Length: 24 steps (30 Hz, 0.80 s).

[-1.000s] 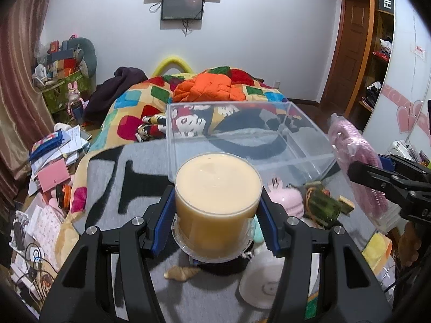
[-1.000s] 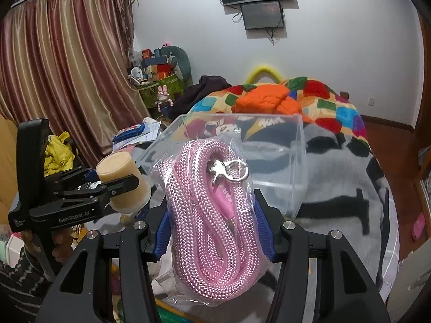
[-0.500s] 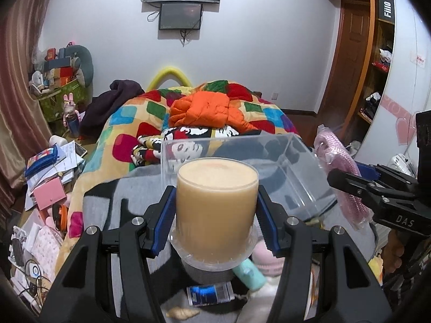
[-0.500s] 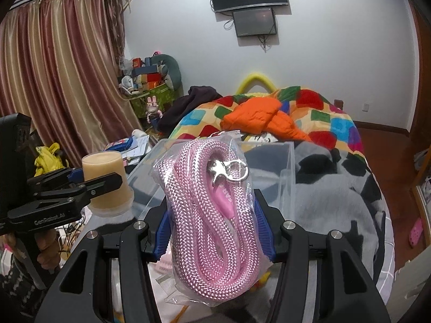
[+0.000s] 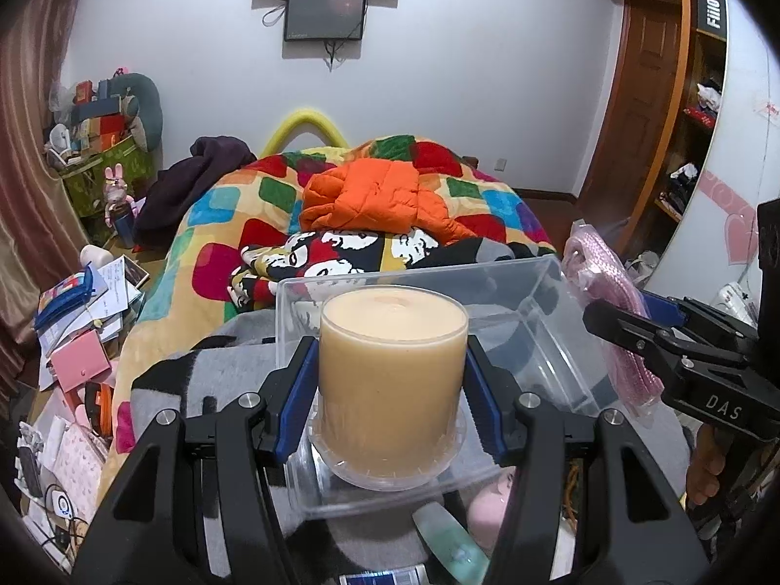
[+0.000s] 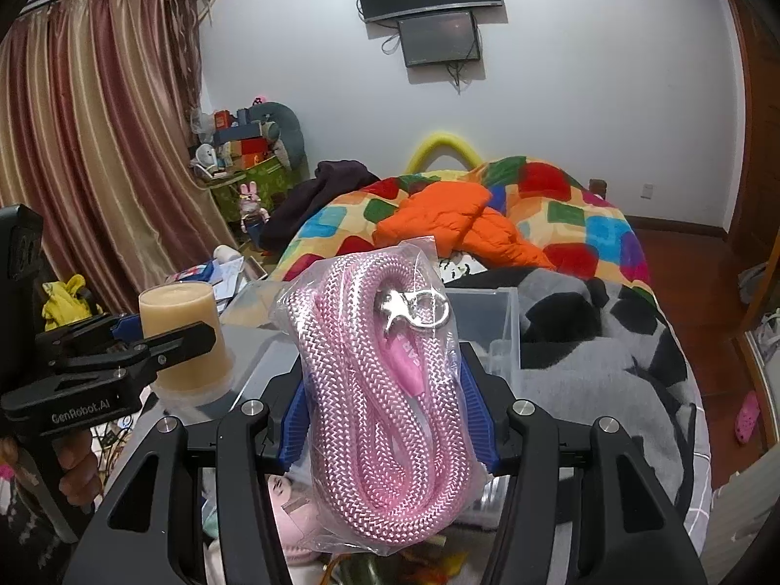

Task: Organize objects
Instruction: 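Carry the jar into the clear box with the left tool while the right tool drops the rope bag in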

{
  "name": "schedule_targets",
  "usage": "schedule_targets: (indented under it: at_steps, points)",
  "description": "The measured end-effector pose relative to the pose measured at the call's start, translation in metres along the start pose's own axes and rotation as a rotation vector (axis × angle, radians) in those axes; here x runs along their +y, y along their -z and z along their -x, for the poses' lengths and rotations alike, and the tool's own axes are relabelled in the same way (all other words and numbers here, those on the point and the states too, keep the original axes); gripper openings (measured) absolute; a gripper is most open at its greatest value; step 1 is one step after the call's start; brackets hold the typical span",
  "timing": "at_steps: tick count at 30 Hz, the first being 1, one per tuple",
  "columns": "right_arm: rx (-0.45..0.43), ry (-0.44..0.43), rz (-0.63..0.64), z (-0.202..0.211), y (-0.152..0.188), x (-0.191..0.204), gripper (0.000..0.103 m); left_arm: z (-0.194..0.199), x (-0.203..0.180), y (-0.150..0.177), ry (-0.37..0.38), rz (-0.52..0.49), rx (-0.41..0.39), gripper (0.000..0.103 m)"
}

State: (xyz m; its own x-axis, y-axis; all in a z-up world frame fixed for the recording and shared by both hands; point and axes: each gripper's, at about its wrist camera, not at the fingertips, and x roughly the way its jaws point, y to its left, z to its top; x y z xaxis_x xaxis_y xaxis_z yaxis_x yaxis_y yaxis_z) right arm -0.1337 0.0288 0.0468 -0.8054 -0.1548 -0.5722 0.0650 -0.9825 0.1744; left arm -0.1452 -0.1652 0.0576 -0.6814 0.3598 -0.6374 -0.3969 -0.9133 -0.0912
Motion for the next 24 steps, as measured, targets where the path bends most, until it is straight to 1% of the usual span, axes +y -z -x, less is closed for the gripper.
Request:
schedule_targets:
  at_steps: [6,12,24]
  points:
    - [0.035,0.010,-0.014,-0.027,-0.005,-0.003,0.050,-0.023,0.004,0.000,-0.014,0.011,0.046,0.057]
    - [0.069,0.031,-0.007,-0.047,-0.005,-0.001,0.050,-0.039,0.005,0.000,-0.016,0.015,0.074,0.057]
    - [0.150,0.052,0.033,-0.072,0.010,0.004,0.050,-0.062,0.006,0.008,-0.004,-0.002,0.134,0.057]
